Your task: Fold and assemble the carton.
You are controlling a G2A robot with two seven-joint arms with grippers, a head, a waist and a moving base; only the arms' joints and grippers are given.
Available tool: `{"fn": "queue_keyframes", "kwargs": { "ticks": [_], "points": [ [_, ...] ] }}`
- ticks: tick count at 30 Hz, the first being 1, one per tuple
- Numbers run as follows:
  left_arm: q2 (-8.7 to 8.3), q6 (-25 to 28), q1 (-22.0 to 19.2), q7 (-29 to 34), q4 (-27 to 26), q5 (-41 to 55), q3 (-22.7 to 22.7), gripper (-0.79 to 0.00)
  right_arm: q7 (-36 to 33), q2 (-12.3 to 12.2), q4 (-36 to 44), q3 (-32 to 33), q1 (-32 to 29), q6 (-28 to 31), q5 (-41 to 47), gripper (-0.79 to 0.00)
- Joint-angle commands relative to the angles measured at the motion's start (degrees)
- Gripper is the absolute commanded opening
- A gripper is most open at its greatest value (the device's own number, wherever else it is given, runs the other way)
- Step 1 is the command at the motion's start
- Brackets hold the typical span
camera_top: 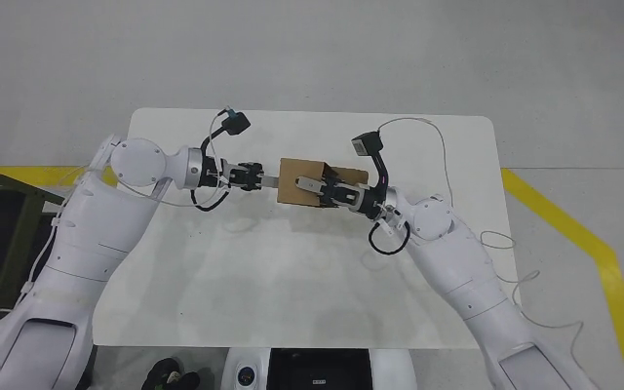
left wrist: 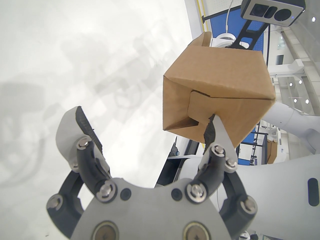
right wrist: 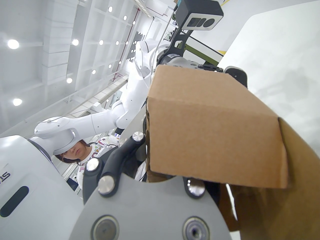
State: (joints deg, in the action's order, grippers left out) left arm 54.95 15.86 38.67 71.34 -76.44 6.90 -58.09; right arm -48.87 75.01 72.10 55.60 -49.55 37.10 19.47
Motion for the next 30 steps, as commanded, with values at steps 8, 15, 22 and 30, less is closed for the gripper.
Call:
{"fn": "queue_keyframes", "kwargs": {
  "ticks": [8,15,22,30],
  "points": [
    [0.44,-0.2,-0.5,0.1,0.7,1.7,1.0,0.000,-0.3,0.0,0.1,0.5,-0.3,0.2,0.7,-0.785],
    [0.76,-0.2,-0.8,0.1,0.9,2.8,1.7,0.000,-0.5,0.1,0.0,0.4,-0.5,0.4,1.1,-0.785],
    [1.23,0.4,-1.0,-0.5,2.1,4.3,2.5,0.000,-0.8,0.1,-0.5,0.5,-0.8,0.8,2.3,-0.785],
    [1.44,2.8,-1.4,-0.4,5.5,5.5,2.3,0.000,-2.5,0.0,-1.5,1.1,-1.1,1.1,3.8,-0.785]
  ]
}}
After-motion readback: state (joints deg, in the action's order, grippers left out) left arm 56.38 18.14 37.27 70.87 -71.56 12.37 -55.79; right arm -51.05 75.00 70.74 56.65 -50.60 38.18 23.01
